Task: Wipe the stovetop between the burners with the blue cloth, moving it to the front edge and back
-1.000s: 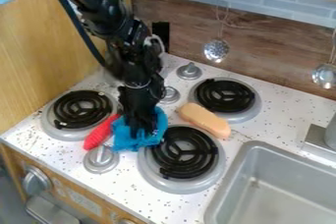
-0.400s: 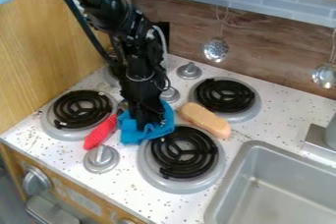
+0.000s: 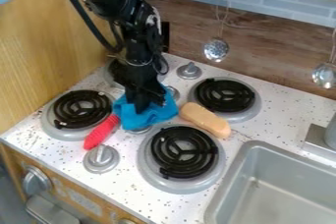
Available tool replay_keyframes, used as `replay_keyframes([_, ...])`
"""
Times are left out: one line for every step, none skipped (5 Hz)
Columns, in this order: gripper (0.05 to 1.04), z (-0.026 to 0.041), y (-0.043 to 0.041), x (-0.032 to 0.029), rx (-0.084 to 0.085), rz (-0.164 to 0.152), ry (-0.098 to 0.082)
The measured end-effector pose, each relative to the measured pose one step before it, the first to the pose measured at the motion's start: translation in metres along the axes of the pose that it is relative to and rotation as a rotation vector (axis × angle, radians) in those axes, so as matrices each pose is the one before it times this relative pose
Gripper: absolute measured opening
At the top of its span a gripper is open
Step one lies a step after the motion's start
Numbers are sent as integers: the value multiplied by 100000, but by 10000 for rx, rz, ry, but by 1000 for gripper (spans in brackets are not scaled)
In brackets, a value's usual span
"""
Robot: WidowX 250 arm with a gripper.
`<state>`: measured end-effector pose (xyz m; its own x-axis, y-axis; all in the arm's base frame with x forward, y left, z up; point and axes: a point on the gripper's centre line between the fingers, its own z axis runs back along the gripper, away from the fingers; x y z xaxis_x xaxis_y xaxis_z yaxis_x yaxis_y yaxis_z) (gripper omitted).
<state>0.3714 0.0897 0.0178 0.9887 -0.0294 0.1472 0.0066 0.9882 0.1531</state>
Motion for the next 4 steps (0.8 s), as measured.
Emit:
replay_keyframes([402,-36,405,-235,-79,633,92])
replay_keyframes([682,86,186,-147,-23,494,69])
replay_keyframes([961,1376,-106,325,-160,259,-244])
replay_keyframes([1007,1292,-59,-47,-266,319,-134])
